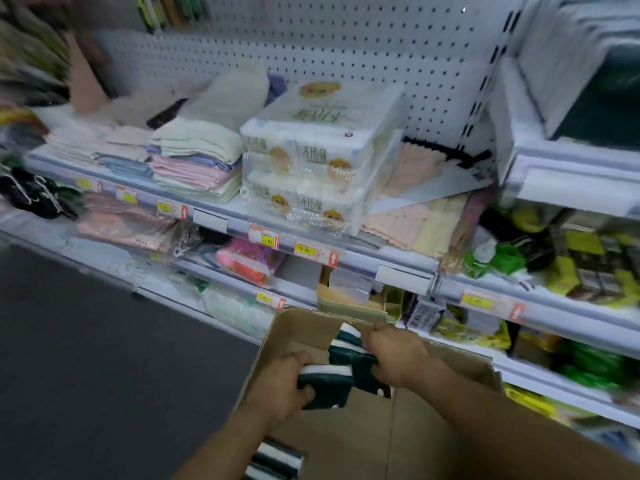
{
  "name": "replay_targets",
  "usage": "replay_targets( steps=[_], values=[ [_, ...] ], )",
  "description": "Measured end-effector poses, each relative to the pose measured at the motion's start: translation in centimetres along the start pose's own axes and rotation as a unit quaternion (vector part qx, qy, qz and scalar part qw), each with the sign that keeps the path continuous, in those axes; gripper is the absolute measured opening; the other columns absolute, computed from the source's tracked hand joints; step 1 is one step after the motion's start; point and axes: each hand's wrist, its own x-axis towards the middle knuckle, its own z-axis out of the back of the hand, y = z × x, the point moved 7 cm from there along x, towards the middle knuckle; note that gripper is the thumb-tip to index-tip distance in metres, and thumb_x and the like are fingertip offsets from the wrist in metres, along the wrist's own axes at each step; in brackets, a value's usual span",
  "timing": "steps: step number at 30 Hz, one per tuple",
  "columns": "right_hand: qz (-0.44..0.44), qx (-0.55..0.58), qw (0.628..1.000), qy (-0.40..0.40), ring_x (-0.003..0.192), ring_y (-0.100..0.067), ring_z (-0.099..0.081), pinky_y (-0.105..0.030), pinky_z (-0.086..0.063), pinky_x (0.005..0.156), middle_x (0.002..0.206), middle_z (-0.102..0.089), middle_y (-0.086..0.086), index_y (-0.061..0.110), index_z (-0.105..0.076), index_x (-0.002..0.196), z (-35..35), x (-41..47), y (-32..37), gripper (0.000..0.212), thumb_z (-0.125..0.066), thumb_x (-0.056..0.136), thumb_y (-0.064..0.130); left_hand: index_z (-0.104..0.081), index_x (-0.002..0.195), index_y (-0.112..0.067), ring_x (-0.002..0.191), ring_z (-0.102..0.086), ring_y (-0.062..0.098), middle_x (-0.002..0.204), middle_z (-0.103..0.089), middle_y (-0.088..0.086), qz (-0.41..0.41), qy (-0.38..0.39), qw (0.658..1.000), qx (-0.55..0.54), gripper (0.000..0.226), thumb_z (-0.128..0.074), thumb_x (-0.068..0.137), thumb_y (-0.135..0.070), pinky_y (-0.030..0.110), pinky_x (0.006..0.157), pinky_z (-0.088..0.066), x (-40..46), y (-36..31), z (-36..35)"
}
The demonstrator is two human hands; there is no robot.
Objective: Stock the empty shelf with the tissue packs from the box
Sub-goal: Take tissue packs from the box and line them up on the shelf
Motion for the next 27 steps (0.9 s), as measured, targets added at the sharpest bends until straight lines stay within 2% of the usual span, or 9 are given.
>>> replay_targets(
  steps=[4, 8, 11, 14, 17, 19, 21, 24, 27],
  values=[
    [0.01, 0.018, 1.0, -0.013, 0.105, -0.026, -0.053, -0.032, -0.042, 0.071, 0.115, -0.05, -0.006, 0.022, -0.056, 0.102, 3.1, -3.2, -1.3, 0.025, -0.065, 0.079, 0.021, -0.059, 0.098, -0.04, 0.09, -0.062, 0.007, 0.094, -0.065, -0.014, -0.045, 0.018, 0.999, 0.019, 0.027, -0.064, 0.074, -0.028, 0.029, 0.079, -0.054, -0.5, -3.8, 3.5],
    [-0.003, 0.049, 0.998, -0.036, 0.105, -0.026, -0.048, -0.031, -0.035, 0.068, 0.116, -0.049, -0.005, 0.024, -0.047, 0.104, 6.8, -6.1, -3.5, 0.032, -0.063, 0.077, 0.018, -0.052, 0.093, -0.035, 0.084, -0.06, 0.011, 0.093, -0.062, -0.007, -0.077, -0.003, 0.997, 0.012, 0.023, -0.064, 0.073, -0.034, 0.027, 0.07, -0.051, -1.2, -8.5, 7.9],
    [-0.023, 0.122, 0.991, -0.052, 0.09, -0.024, -0.052, -0.031, -0.036, 0.061, 0.102, -0.053, -0.001, 0.027, -0.037, 0.098, 9.7, -9.0, -6.1, 0.032, -0.061, 0.079, 0.02, -0.055, 0.097, -0.038, 0.085, -0.066, 0.014, 0.094, -0.067, -0.004, -0.094, -0.027, 0.995, -0.024, 0.033, -0.06, 0.065, -0.043, 0.037, 0.073, -0.057, -2.1, -12.7, 10.4],
    [-0.035, 0.159, 0.983, -0.09, 0.092, -0.024, -0.054, -0.032, -0.043, 0.068, 0.11, -0.058, -0.003, 0.027, -0.044, 0.111, 12.8, -12.8, -9.7, 0.036, -0.061, 0.079, 0.024, -0.063, 0.106, -0.039, 0.103, -0.063, 0.011, 0.112, -0.066, -0.009, -0.132, -0.05, 0.988, -0.06, 0.032, -0.064, 0.075, -0.03, 0.035, 0.087, -0.055, -3.0, -18.2, 11.4],
    [-0.027, 0.187, 0.975, -0.12, 0.107, -0.022, -0.058, -0.035, -0.051, 0.087, 0.126, -0.057, 0.002, 0.032, -0.046, 0.13, 15.3, -17.6, -13.6, 0.053, -0.06, 0.079, 0.026, -0.067, 0.111, -0.038, 0.114, -0.057, 0.006, 0.123, -0.062, -0.014, -0.158, -0.081, 0.981, -0.083, 0.036, -0.063, 0.076, -0.029, 0.034, 0.098, -0.05, -4.2, -24.2, 10.9],
    [-0.017, 0.187, 0.973, -0.133, 0.114, -0.02, -0.056, -0.036, -0.049, 0.093, 0.136, -0.054, 0.004, 0.034, -0.046, 0.135, 16.6, -21.2, -16.5, 0.056, -0.059, 0.082, 0.024, -0.069, 0.104, -0.04, 0.108, -0.06, 0.006, 0.117, -0.066, -0.015, -0.171, -0.099, 0.975, -0.096, 0.039, -0.059, 0.066, -0.04, 0.034, 0.095, -0.052, -4.9, -28.5, 9.9],
    [-0.005, 0.188, 0.972, -0.142, 0.119, -0.019, -0.053, -0.034, -0.046, 0.097, 0.14, -0.051, 0.005, 0.034, -0.049, 0.135, 17.8, -25.2, -19.4, 0.054, -0.06, 0.084, 0.023, -0.072, 0.1, -0.038, 0.102, -0.063, 0.008, 0.109, -0.069, -0.013, -0.19, -0.108, 0.969, -0.115, 0.036, -0.061, 0.065, -0.039, 0.035, 0.09, -0.055, -5.5, -33.2, 8.3],
    [-0.003, 0.192, 0.969, -0.155, 0.11, -0.01, -0.052, -0.025, -0.042, 0.091, 0.128, -0.054, 0.012, 0.031, -0.058, 0.129, 19.2, -31.5, -24.5, 0.043, -0.064, 0.087, 0.022, -0.074, 0.098, -0.037, 0.097, -0.063, 0.002, 0.105, -0.068, -0.018, -0.233, -0.12, 0.959, -0.11, 0.019, -0.074, 0.08, -0.033, 0.031, 0.086, -0.054, -6.1, -40.9, 5.7],
    [-0.026, 0.216, 0.96, -0.174, 0.098, -0.014, -0.059, -0.025, -0.047, 0.085, 0.111, -0.064, 0.004, 0.03, -0.066, 0.119, 20.6, -37.6, -30.3, 0.033, -0.068, 0.087, 0.024, -0.076, 0.096, -0.034, 0.096, -0.062, -0.005, 0.099, -0.07, -0.023, -0.282, -0.119, 0.945, -0.112, 0.013, -0.075, 0.084, -0.037, 0.027, 0.085, -0.051, -6.7, -48.7, 3.3]
  ],
)
